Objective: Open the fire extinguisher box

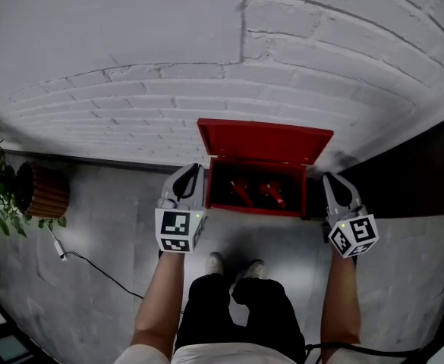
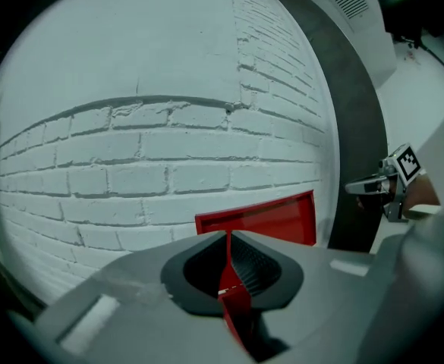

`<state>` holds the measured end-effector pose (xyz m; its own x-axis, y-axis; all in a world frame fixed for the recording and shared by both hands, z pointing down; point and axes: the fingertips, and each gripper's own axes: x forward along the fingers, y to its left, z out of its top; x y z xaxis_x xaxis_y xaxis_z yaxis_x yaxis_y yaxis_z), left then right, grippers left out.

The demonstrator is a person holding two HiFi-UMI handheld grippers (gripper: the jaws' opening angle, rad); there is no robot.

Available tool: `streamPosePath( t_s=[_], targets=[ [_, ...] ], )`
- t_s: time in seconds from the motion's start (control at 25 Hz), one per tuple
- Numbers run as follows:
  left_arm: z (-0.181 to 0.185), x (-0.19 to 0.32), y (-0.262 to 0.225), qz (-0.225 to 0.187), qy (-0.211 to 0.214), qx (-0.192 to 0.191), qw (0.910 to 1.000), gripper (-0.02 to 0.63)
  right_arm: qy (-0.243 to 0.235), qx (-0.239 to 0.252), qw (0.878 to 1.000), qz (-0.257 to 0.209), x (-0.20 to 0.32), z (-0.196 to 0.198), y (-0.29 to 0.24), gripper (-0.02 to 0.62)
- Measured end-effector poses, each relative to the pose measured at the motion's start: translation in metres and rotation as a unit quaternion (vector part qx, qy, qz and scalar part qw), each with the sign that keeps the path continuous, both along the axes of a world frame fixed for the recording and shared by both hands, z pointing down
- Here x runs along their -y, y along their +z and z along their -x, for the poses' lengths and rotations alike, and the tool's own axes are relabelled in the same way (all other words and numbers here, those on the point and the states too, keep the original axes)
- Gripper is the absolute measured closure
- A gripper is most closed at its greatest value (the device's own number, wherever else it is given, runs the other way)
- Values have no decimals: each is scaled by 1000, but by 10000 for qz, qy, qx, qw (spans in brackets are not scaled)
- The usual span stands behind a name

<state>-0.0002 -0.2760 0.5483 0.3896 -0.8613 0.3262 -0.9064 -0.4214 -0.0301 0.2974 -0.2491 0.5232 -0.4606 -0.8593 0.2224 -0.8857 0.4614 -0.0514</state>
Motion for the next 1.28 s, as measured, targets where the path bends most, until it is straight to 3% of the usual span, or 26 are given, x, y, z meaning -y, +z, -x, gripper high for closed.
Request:
streamPosePath(
  t_s=[0.68, 1.08, 1.28],
  targets=[
    [-29, -90, -116, 425, 114, -408, 9982, 601, -72, 66, 9999, 48, -85, 28, -109, 588],
    [-35, -120, -179, 240, 341, -342, 9985, 601, -261, -47, 9995, -182, -115, 52, -168, 589],
    [-39, -117, -182, 16, 389, -199, 9990, 601, -199, -41, 9994, -281, -115, 49, -180, 589]
  ],
)
